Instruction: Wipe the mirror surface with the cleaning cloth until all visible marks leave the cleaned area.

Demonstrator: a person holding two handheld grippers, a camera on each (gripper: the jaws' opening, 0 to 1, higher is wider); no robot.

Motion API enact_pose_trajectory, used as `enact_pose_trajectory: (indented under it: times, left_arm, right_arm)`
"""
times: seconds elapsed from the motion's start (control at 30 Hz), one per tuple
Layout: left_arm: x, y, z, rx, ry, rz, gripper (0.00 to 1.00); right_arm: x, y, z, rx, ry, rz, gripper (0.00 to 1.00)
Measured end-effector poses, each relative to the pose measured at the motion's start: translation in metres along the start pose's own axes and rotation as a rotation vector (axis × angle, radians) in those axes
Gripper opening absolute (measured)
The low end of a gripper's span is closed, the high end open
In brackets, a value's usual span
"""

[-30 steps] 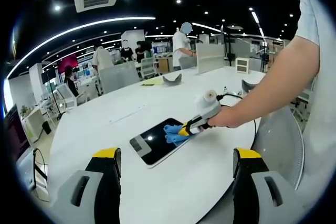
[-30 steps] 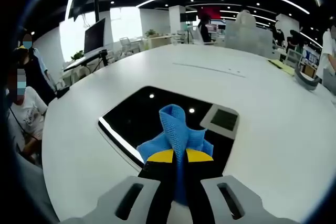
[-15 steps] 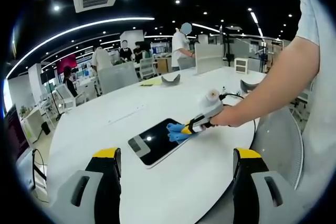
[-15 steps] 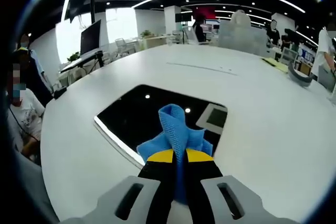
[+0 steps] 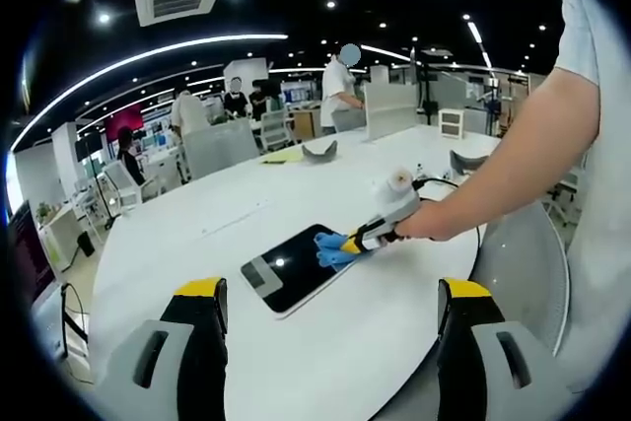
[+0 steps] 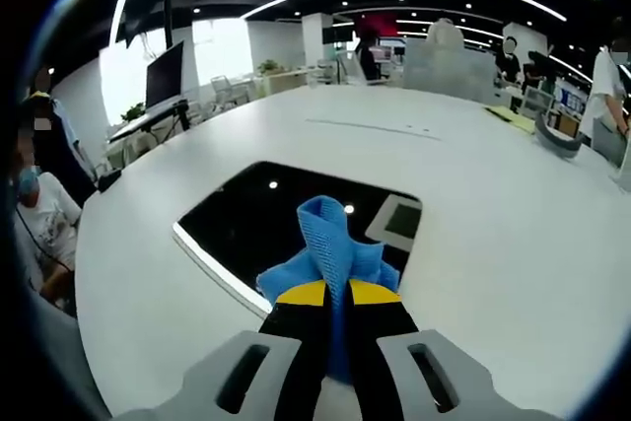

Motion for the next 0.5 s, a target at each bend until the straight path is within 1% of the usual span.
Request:
enact_pose_trajectory:
  times: [0.5]
  left_arm:
    - [-0.0008, 0.0008, 0.0006, 0.005, 0.001, 0.012, 0.88]
  right_arm:
    - [0.0006, 0.0006, -0.0005, 0.012, -0.009, 0.019, 0.02]
Point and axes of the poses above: the point that each gripper's makers call its tool centre point, and the gripper's own axes: z roughly forward along the fingers, y roughly to its left, x roughly out of its underside, the point moved 7 cm from there along -z, roughly backward along the fingers, and after that the axes turned 2 degrees about y, right-handed, at the moved point
